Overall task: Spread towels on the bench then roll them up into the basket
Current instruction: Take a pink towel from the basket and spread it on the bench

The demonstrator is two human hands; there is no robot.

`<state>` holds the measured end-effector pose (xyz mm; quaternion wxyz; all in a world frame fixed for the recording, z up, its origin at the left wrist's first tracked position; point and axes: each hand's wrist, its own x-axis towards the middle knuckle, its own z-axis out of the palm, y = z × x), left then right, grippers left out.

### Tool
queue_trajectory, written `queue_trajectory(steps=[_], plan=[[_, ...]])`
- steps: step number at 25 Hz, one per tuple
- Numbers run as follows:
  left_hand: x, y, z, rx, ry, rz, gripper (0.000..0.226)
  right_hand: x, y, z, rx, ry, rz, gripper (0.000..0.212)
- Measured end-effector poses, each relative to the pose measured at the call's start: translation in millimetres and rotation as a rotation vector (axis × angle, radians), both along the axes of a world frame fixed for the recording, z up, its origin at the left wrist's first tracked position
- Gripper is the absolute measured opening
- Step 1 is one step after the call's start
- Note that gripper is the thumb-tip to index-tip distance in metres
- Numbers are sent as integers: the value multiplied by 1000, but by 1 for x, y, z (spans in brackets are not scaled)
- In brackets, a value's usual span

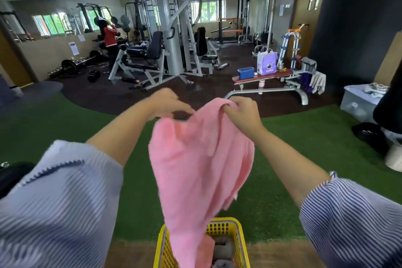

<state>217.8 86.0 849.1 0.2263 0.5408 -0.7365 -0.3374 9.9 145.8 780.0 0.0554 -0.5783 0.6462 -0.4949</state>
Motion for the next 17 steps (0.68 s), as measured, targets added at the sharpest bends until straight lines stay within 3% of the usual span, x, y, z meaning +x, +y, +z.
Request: queue_trajectory(steps=[2, 4, 8, 11, 13, 17], plan=[[-22, 16, -20, 45, -86, -255, 46, 6, 0, 10, 33, 132, 46, 20], [-36, 16, -38, -133, -52, -345, 25, 8, 0, 11, 46, 186, 48, 13], [-37, 14, -45, -484, -46, -221, 10, 1, 2, 12, 81, 197, 20, 14], [-19, 14, -23, -660, -80, -7, 15, -25, 2, -13, 350, 334, -61, 9], [0, 11, -13, -758, -170, 51, 16, -42, 6, -26, 372, 210, -140, 18], [16, 4, -22, -750, -339, 148, 22, -41, 5, -7, 78, -91, -171, 14]])
